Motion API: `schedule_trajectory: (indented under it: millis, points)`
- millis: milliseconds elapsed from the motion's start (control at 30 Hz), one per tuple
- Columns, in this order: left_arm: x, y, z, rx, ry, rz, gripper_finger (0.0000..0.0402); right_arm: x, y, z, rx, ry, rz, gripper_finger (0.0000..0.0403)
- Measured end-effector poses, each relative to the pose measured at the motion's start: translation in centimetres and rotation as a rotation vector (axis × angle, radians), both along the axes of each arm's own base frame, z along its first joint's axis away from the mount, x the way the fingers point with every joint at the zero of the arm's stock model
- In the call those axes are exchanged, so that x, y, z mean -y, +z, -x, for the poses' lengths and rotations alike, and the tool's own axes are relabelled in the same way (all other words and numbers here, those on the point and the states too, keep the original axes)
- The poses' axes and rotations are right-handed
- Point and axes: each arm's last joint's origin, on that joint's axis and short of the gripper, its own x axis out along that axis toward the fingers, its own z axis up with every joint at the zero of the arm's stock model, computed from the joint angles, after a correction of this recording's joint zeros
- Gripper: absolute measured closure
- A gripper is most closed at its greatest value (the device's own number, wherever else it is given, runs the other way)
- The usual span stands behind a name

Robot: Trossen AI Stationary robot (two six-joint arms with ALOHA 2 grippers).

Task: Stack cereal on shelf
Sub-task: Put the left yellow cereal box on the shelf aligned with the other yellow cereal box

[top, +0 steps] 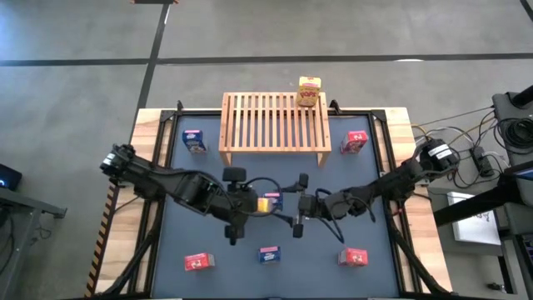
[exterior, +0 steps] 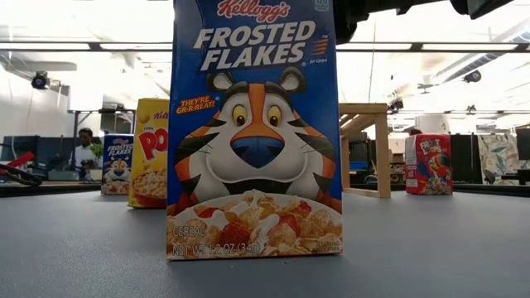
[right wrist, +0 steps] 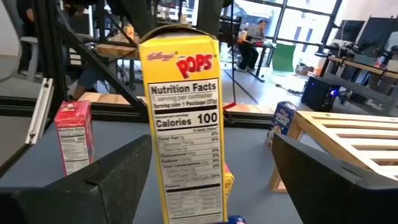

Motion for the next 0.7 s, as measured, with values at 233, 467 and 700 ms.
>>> schedule_trajectory:
  millis: [233,467,700]
  points:
    - [0.09,0.11,-0.25,0.024,-0.011,0.008,0.0251,0.21,-0.13,-0.13,-0.004,-0.001,-0.007,0.0078]
    - [-0.18,0.14,-0.41,0.03,-0.005,0.013,0.0251,0.18,-0.17,-0.14,-0.007,0.019,-0.015,0.0079]
    - [-0.37,0.27,-0.69,0.056,0.006,0.011,0.0251,0.14,-0.16,-0.18,-0.003,0.059,-0.042,0.0079]
